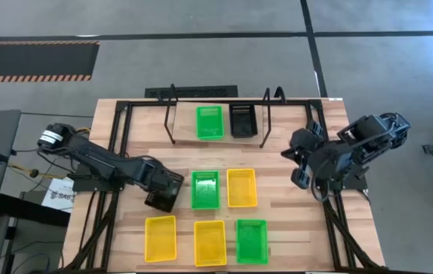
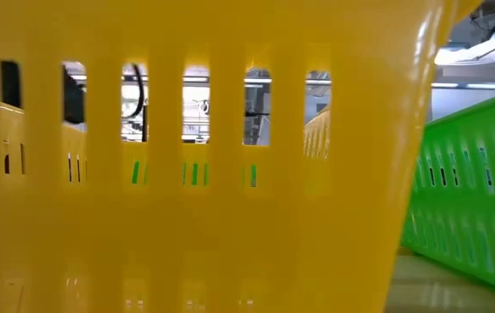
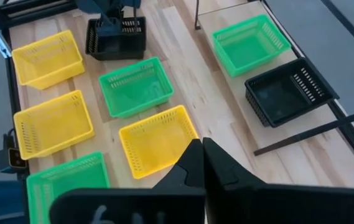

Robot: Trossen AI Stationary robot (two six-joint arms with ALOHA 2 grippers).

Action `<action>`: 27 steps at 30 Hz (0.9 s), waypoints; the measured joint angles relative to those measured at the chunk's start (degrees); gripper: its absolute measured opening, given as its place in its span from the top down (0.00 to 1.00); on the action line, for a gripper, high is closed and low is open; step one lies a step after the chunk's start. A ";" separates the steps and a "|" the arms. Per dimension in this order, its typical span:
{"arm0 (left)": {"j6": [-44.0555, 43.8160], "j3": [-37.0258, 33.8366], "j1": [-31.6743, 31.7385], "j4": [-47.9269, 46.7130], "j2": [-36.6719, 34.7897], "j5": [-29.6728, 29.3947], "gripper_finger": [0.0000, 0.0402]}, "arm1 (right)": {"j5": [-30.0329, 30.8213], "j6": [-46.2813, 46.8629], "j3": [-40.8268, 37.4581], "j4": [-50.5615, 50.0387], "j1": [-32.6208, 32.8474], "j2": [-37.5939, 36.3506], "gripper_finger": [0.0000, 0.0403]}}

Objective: Stack baskets on shelf by color
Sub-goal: Stack the black basket on top of the other black stacked baskets on the shelf

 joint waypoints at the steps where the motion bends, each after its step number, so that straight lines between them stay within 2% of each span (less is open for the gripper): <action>1: 0.10 -0.02 0.06 0.92 -1.40 -1.39 1.00 | 0.01 0.00 0.00 -0.01 0.00 0.02 0.99; 5: -1.14 1.63 0.15 0.12 -9.07 -9.36 1.00 | 0.77 -0.34 0.00 -0.02 -0.13 0.02 0.99; 10: -1.51 5.89 0.15 -5.92 -18.76 -22.13 1.00 | 2.94 0.26 0.00 0.00 -0.33 0.02 1.00; 15: 1.34 8.32 0.15 -6.55 -24.78 -31.25 1.00 | 4.94 1.13 -0.01 0.00 -1.01 2.00 1.00; 18: 2.99 9.09 0.15 -6.42 -25.51 -33.15 1.00 | 4.94 1.49 -0.02 -0.03 -1.03 4.03 1.00; 27: 8.60 13.80 0.92 -5.78 -24.22 -33.06 1.00 | 7.33 4.20 -0.02 -0.04 -1.03 9.96 1.00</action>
